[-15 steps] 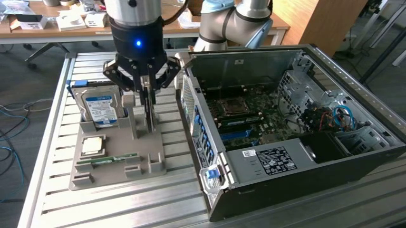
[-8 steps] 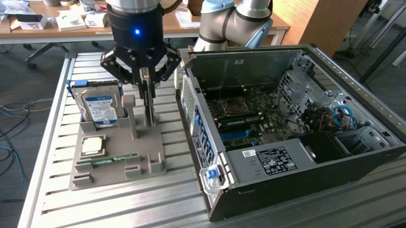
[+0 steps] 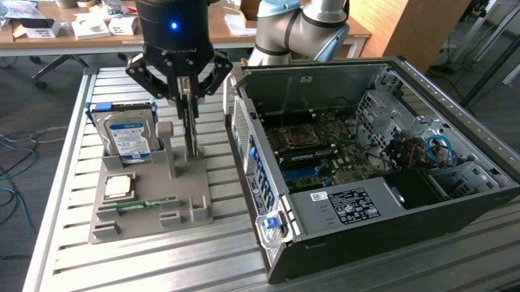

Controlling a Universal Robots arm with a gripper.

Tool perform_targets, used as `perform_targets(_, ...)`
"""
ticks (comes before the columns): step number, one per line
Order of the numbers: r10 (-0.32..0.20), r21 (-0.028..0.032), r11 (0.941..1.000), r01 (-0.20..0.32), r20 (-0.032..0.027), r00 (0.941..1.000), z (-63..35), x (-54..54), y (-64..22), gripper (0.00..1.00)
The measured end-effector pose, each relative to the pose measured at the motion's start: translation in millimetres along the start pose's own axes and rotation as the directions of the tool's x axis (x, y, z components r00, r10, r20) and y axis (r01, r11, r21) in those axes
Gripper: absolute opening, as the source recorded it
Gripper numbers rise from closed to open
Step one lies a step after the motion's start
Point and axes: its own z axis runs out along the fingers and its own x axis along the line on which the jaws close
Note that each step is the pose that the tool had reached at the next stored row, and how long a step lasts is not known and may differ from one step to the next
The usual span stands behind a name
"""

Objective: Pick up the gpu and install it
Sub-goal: 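Pick up the gpu and move the gpu toward the slot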

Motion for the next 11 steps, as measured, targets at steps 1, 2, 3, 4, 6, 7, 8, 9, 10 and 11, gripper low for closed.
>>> perform_targets(1, 0.000, 0.0002, 1.0000, 0.000, 0.0000, 1.0000, -2.0, 0.0, 0.1, 0.26)
perform_targets(2, 0.000, 0.0003, 1.0000, 0.000, 0.0001, 1.0000, -3.8, -0.1, 0.1, 0.26)
perform_targets(3, 0.000, 0.0005, 1.0000, 0.000, 0.0001, 1.0000, -5.6, -0.1, 0.2, 0.26)
perform_targets(4, 0.000, 0.0006, 1.0000, 0.000, 0.0000, 1.0000, -7.6, -0.2, 0.3, 0.26)
perform_targets(6, 0.000, 0.0009, 1.0000, 0.000, 0.0000, 1.0000, -10.9, -0.3, 0.5, 0.26)
perform_targets(7, 0.000, 0.0009, 1.0000, 0.000, 0.0000, 1.0000, -12.3, -0.3, 0.5, 0.26)
perform_targets(8, 0.000, 0.0009, 1.0000, 0.000, 0.0001, 1.0000, -13.3, -0.3, 0.5, 0.26)
perform_targets(9, 0.000, 0.0008, 1.0000, 0.000, 0.0002, 1.0000, -13.9, -0.3, 0.5, 0.26)
perform_targets(10, 0.000, 0.0008, 1.0000, 0.000, 0.0002, 1.0000, -13.9, -0.3, 0.6, 0.26)
perform_targets(11, 0.000, 0.0008, 1.0000, 0.000, 0.0002, 1.0000, -13.9, -0.3, 0.6, 0.26)
